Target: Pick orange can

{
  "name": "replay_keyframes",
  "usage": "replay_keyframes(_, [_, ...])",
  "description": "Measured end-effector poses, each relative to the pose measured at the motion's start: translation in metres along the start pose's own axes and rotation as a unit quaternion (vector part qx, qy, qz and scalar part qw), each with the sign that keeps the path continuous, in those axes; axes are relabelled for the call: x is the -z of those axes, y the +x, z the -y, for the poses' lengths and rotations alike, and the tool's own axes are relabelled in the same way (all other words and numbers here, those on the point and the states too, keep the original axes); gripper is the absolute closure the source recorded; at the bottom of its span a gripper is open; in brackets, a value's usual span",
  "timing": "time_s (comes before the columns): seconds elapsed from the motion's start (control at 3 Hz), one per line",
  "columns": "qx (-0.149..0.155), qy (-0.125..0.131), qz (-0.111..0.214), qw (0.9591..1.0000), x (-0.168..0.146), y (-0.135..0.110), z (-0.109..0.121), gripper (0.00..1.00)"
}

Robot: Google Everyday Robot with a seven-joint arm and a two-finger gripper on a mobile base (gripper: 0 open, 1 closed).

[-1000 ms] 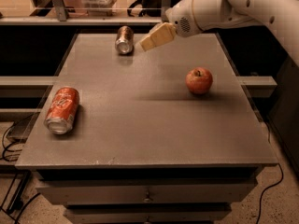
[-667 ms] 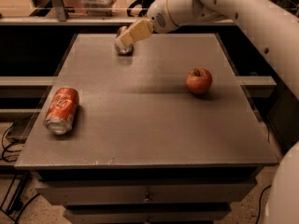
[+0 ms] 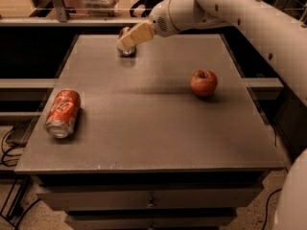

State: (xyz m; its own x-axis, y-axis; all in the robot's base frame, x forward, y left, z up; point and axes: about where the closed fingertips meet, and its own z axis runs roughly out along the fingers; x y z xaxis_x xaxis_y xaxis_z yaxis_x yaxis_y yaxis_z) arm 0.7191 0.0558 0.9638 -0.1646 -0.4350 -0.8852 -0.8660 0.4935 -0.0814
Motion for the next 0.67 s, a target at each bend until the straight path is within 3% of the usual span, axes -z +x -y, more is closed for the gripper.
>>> replay_keyframes(0.67, [-0.071,0.034,0.048,0.9957,-0.064,0.008,0.011,0.0])
